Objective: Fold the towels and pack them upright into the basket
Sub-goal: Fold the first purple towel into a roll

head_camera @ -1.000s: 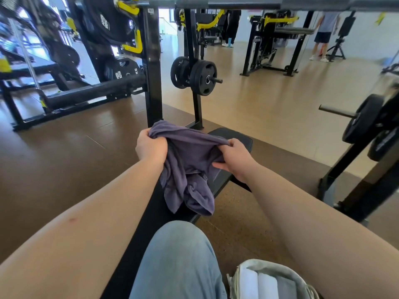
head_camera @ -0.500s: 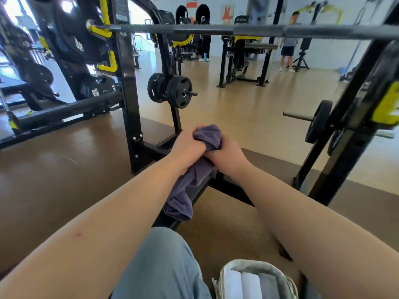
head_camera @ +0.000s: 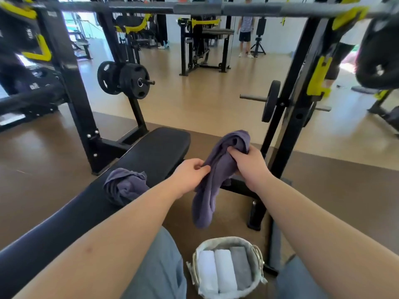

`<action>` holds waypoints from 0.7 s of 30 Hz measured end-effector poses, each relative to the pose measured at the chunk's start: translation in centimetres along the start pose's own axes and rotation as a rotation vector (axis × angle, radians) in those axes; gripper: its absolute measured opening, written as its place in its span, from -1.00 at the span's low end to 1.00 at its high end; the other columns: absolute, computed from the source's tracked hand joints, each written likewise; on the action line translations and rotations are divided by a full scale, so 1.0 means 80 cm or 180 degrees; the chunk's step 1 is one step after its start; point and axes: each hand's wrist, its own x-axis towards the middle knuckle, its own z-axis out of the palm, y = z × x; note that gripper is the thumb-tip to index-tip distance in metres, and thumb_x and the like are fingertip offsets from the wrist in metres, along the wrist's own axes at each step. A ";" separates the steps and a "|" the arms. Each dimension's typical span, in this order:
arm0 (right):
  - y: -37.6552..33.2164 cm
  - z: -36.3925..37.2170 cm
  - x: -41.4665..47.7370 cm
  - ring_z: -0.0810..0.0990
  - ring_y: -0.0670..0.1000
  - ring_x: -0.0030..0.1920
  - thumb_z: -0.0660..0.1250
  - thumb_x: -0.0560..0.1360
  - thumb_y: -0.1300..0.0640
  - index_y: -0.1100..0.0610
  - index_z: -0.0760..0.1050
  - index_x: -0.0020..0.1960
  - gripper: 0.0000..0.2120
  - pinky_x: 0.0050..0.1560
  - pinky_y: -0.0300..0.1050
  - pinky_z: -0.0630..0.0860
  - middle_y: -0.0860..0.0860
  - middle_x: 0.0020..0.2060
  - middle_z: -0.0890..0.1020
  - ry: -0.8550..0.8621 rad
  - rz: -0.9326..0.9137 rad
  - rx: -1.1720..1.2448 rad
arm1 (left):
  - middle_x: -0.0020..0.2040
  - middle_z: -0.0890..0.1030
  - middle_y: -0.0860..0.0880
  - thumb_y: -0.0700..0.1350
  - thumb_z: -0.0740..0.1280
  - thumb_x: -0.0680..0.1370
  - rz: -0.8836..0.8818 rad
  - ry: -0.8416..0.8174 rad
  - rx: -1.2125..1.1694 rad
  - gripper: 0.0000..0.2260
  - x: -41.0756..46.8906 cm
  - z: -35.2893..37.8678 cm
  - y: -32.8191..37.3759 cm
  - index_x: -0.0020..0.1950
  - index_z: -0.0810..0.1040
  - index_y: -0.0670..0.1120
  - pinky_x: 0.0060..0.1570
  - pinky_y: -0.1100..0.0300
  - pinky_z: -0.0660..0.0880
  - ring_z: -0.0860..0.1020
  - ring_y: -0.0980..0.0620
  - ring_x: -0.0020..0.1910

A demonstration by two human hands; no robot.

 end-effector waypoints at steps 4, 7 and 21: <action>0.017 -0.039 0.001 0.65 0.03 0.04 0.51 0.48 0.13 0.00 0.51 0.16 -0.70 0.10 0.06 0.65 -0.04 0.01 0.66 0.0011 0.0184 -0.0537 | -0.06 0.63 -0.03 -0.02 0.16 0.72 0.0008 0.0283 0.0021 -0.79 0.018 0.037 -0.003 0.12 0.55 -0.05 -0.21 0.14 0.47 0.57 0.02 -0.13; 0.032 -0.064 0.004 0.63 0.03 0.02 0.48 0.43 0.28 0.05 0.46 0.34 -0.49 0.06 0.03 0.65 -0.03 0.03 0.61 -0.0041 0.0448 -0.0683 | 0.12 0.62 -0.04 0.01 0.11 0.74 -0.0260 0.0277 -0.0457 -0.72 0.034 0.056 -0.004 0.33 0.52 -0.04 -0.15 0.14 0.48 0.58 0.01 0.03; 0.084 -0.085 0.020 0.72 0.11 -0.02 0.34 0.46 0.29 0.22 0.72 0.09 -0.74 0.03 -0.01 0.70 0.13 -0.03 0.74 -0.0939 0.0636 -0.3307 | 0.07 0.66 0.02 0.00 0.27 0.69 -0.0490 0.0384 -0.0505 -0.85 0.085 0.084 -0.023 0.13 0.62 0.03 -0.03 0.12 0.54 0.60 0.02 0.07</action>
